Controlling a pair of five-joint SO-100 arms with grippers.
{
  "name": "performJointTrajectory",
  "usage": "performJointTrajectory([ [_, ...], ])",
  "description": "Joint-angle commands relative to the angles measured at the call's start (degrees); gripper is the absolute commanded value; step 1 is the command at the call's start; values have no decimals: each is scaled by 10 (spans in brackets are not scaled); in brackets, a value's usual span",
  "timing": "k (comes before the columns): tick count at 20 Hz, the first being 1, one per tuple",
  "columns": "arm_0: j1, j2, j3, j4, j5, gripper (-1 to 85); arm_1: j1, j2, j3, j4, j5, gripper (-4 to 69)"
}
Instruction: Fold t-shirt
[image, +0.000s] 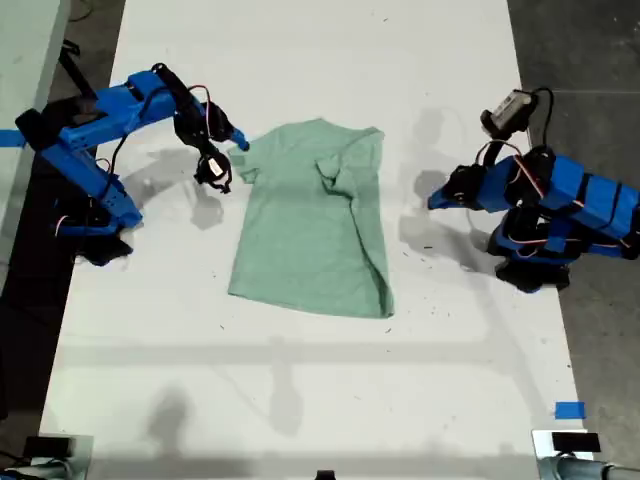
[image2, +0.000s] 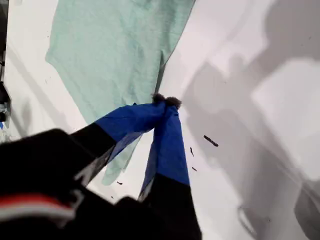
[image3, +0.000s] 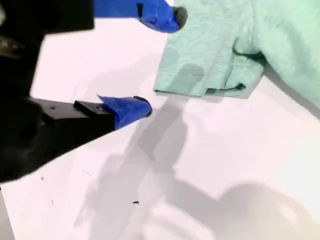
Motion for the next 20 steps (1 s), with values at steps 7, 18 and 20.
performJointTrajectory([
  [7, -22, -144, -100, -33, -36, 274, -5, 25, -4, 11, 3, -6],
  [18, -44, -316, -309, 114, -47, 0, -18, 92, 13, 34, 16, -6],
  [20, -50, -287, -298, 124, -46, 0, -18, 109, 18, 44, 19, -6],
])
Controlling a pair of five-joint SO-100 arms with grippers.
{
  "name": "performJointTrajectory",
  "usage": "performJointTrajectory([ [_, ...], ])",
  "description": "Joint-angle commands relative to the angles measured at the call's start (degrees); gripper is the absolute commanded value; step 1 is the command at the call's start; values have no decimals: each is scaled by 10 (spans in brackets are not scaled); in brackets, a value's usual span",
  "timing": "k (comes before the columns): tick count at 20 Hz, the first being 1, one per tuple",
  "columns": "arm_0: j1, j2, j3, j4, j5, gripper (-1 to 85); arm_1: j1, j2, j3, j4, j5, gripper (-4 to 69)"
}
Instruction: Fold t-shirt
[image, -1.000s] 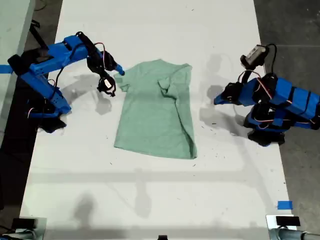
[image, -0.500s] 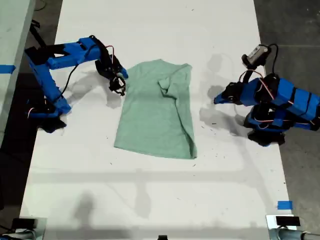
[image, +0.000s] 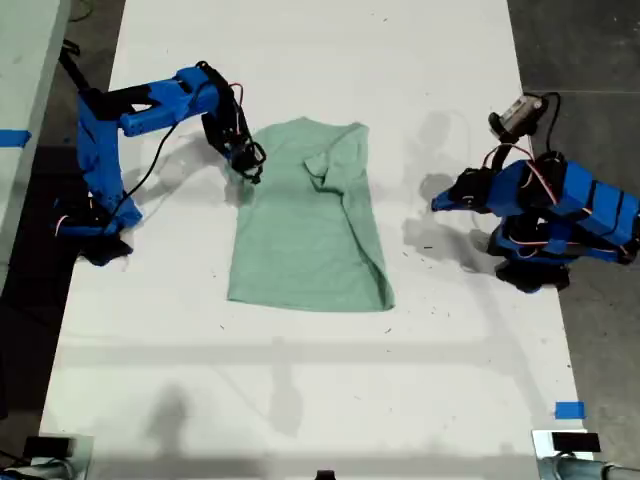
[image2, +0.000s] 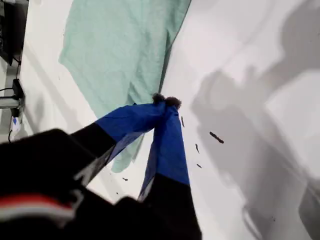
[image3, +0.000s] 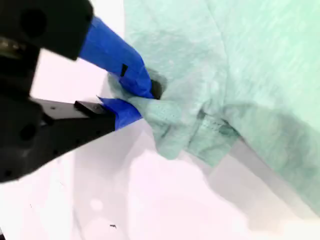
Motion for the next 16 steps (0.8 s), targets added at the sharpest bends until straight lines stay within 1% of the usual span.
performJointTrajectory([
  [1, -25, 68, 12, 24, -3, 0, -7, 23, 0, 15, 9, -6],
  [6, -94, 252, 82, 39, 10, 0, -10, 62, 11, 39, 17, -6],
  [8, -98, 282, 81, 33, 22, 0, -12, 72, 15, 44, 21, -6],
  [13, 1, 229, -23, 10, 7, 0, -17, 80, 25, 40, 29, -6],
  [16, 44, 120, -174, 22, 5, 0, -21, 80, 28, 38, 33, -6],
])
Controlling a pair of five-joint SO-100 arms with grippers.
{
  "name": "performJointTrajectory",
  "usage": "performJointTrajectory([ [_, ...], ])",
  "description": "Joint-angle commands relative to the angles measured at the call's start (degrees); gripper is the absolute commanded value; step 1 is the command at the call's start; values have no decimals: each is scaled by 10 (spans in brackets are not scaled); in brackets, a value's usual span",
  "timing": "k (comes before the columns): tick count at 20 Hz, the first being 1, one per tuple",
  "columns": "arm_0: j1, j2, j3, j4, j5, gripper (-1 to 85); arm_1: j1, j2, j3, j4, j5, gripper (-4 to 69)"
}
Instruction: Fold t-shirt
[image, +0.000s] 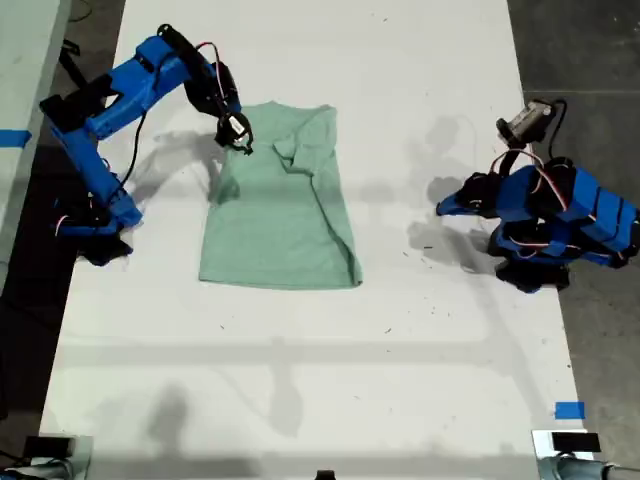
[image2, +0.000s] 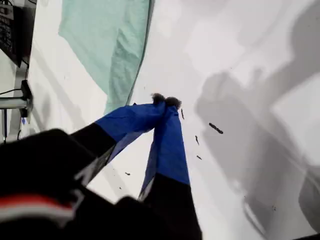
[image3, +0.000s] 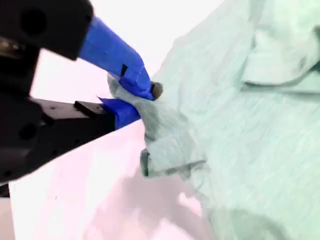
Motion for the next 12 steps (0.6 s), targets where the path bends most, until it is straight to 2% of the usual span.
performJointTrajectory([
  [1, 40, -92, -171, 12, -7, 0, -10, -4, -4, -4, 7, -6],
  [3, 53, -194, -293, 33, -11, 0, -13, -4, -4, -5, 10, -6],
  [9, 83, -268, -301, -70, -17, 0, -25, -4, 4, -11, 21, -6],
  [12, 99, -295, -301, -110, 2, 0, -29, -4, 6, -11, 26, -6],
])
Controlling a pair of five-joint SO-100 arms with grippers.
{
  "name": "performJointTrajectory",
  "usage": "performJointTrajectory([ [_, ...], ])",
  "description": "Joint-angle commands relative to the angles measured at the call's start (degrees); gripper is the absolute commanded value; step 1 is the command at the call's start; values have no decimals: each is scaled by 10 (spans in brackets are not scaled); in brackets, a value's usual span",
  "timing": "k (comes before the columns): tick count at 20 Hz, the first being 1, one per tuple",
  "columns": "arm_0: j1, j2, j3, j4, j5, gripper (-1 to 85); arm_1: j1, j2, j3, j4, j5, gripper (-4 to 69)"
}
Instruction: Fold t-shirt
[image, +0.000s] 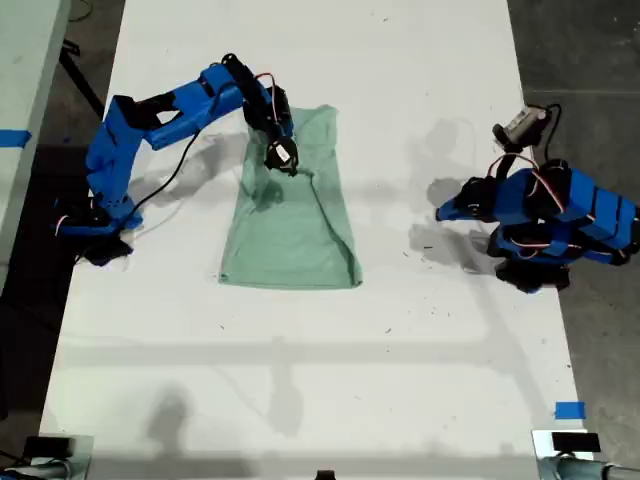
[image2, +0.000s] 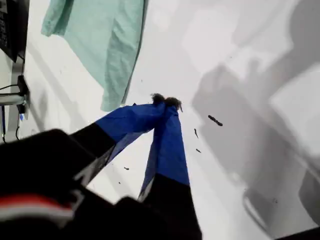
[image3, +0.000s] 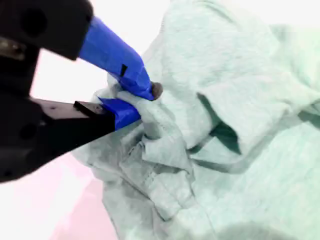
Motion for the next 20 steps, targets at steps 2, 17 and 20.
performJointTrajectory([
  [2, 39, 0, -34, -52, 72, 225, -6, 4, -1, -15, 6, -6],
  [17, 85, 432, 217, 123, 123, 266, -37, -214, -90, -119, -59, -7],
  [20, 116, 594, 410, 85, 95, 248, -39, -329, -162, -154, -93, -7],
])
